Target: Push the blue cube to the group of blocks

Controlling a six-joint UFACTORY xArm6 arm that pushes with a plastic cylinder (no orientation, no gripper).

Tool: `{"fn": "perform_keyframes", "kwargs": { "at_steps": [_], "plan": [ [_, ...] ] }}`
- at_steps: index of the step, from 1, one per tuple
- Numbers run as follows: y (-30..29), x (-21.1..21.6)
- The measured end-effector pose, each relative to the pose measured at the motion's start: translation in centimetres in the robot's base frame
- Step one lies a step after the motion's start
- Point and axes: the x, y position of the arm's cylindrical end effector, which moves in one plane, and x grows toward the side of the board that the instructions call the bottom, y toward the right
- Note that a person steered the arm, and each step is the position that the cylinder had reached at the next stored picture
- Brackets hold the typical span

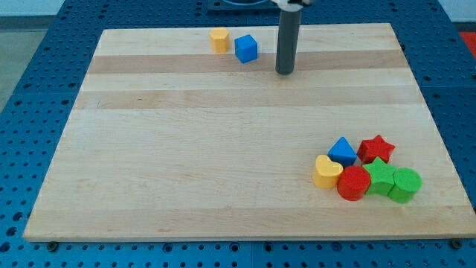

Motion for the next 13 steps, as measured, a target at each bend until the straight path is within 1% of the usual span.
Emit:
{"fn": "perform_keyframes", "kwargs": {
  "at_steps": [2, 3, 4, 5, 6, 8, 13],
  "plan": [
    [0.0, -6.8],
    [-1.7, -9.0],
    [-4.6, -9.3],
    [-6.2, -9.1],
    [-6.9, -8.0],
    [-7.4, -4.3],
    [-8.3, 7.3]
  ]
}}
